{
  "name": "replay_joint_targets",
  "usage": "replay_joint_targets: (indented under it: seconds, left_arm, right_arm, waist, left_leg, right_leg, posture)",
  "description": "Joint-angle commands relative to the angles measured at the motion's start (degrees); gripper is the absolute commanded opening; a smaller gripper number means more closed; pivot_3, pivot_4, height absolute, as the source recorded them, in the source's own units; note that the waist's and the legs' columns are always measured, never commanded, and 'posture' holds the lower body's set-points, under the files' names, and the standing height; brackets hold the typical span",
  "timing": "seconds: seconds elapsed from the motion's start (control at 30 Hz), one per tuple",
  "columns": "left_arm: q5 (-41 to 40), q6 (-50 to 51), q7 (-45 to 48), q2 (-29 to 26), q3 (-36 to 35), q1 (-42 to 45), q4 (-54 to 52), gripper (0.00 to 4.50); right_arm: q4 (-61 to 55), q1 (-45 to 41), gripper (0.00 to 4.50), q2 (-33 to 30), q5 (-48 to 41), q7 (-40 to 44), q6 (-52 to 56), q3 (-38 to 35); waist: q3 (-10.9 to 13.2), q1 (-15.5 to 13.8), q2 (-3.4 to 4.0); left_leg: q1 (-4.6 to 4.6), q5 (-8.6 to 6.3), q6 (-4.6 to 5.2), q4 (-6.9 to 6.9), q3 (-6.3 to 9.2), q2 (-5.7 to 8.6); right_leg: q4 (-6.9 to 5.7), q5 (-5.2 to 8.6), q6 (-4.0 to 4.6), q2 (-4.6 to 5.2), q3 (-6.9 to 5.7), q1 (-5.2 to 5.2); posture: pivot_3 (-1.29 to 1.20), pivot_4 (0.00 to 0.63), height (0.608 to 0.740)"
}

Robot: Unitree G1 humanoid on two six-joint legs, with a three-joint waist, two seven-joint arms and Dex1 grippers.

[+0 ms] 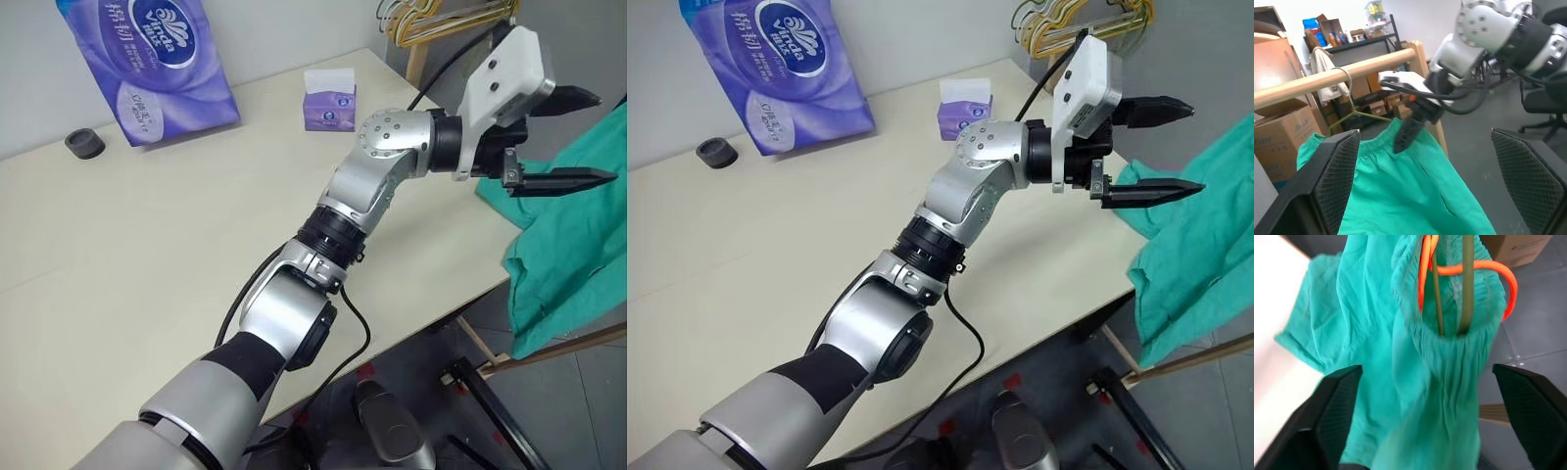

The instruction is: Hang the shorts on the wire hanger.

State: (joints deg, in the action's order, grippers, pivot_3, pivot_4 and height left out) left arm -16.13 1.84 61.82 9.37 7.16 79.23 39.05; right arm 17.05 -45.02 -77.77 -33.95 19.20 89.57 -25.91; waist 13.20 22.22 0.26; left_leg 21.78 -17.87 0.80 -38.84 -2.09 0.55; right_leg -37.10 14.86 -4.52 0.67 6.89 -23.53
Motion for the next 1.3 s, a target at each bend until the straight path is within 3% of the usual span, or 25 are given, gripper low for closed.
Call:
replay_joint_targets:
  seconds: [0.03, 0.3, 0.4, 0.63, 0.8, 0.9, 1.03, 1.17, 1.3]
  left_arm:
    - [-2.22, 0.23, -0.80, 2.54, -1.65, 3.18, -0.71, 4.50]
    - [-3.80, 1.11, -1.30, 2.08, -3.36, 3.90, 0.15, 4.50]
    - [-4.24, 1.30, -1.35, 1.56, -3.96, 4.10, 0.24, 4.50]
    - [-4.52, 1.99, -1.67, -0.35, -4.54, 3.95, -0.82, 4.50]
    - [-4.53, 1.93, -3.31, -1.73, -5.59, 4.40, -0.95, 4.50]
    - [-4.38, 1.71, -3.59, -2.06, -5.92, 4.53, -0.59, 4.50]
    - [-3.58, 2.21, -5.55, -3.82, -6.25, 3.69, -2.44, 4.50]
    - [-2.55, 2.21, -7.87, -5.16, -5.90, 2.38, -3.24, 4.50]
    - [4.62, 2.81, -16.33, -10.95, -4.08, -7.02, -8.73, 4.50]
  right_arm:
    - [-7.92, 2.02, 4.46, -2.43, 0.75, 0.50, 2.38, -7.49]
    - [-30.04, 13.94, 4.46, -2.39, 1.51, 3.65, 2.66, -14.07]
    - [-38.41, 17.93, 4.46, -1.55, 1.55, 5.86, -1.89, -13.61]
    - [-53.72, 26.02, 4.46, 9.19, 1.23, 7.09, -9.03, -12.43]
    - [-59.43, 30.03, 4.46, 20.14, 1.63, 5.42, -15.02, -7.51]
    - [-59.79, 31.03, 4.46, 23.25, 2.32, 4.94, -17.22, -5.38]
    - [-60.20, 35.58, 4.46, 31.23, 7.34, 1.45, -28.16, 6.86]
    - [-57.82, 36.99, 4.46, 35.00, 12.48, -0.09, -35.83, 14.13]
    - [-51.19, 36.49, 4.46, 42.25, 19.68, -1.75, -49.54, 25.10]
  waist:
    - [-0.01, 0.01, 0.02]
    - [-0.08, 0.13, 0.12]
    - [-0.12, 0.06, 0.14]
    - [-0.34, -0.58, 0.12]
    - [-1.10, -2.06, 0.25]
    - [-1.96, -3.27, 0.20]
    - [-3.30, -4.92, -0.25]
    - [-4.10, -6.72, -0.29]
    - [-5.51, -8.07, -0.63]
  left_leg:
    - [0.01, 0.00, 0.00, 0.00, 0.01, 0.00]
    - [-0.01, 0.00, 0.00, -0.07, -0.02, 0.02]
    - [0.00, 0.01, 0.00, -0.12, -0.03, 0.02]
    - [0.03, 0.02, 0.01, -0.16, 0.04, 0.07]
    - [0.03, 0.04, 0.03, -0.20, 0.12, 0.21]
    - [0.03, 0.08, 0.10, -0.22, 0.17, 0.37]
    - [0.00, 0.14, 0.21, -0.22, 0.31, 0.67]
    - [-0.09, 0.15, 0.20, -0.33, 0.35, 0.77]
    - [-0.06, 0.13, 0.23, -0.85, 0.42, 0.72]
  right_leg:
    - [0.00, 0.00, 0.00, 0.00, -0.01, 0.00]
    - [-0.06, -0.05, -0.12, 0.00, 0.00, 0.00]
    - [-0.07, -0.12, -0.23, 0.00, 0.01, 0.00]
    - [-0.07, -0.22, -0.36, 0.04, -0.01, 0.01]
    - [-0.21, -0.38, -0.17, 0.15, -0.05, 0.00]
    - [-0.23, -0.41, -0.18, 0.29, -0.06, 0.00]
    - [-0.32, -0.45, -0.26, 0.50, -0.04, -0.01]
    - [-0.37, -0.50, -0.33, 0.57, -0.02, -0.02]
    - [-0.67, -0.53, -0.36, 0.52, -0.03, -0.02]
  posture:
    - [-0.42, 0.187, 0.740]
    - [-0.41, 0.167, 0.740]
    - [-0.40, 0.157, 0.740]
    - [-0.33, 0.130, 0.740]
    - [-0.27, 0.097, 0.740]
    - [-0.25, 0.088, 0.740]
    - [-0.19, 0.062, 0.740]
    - [-0.15, 0.052, 0.740]
    - [-0.10, 0.047, 0.740]
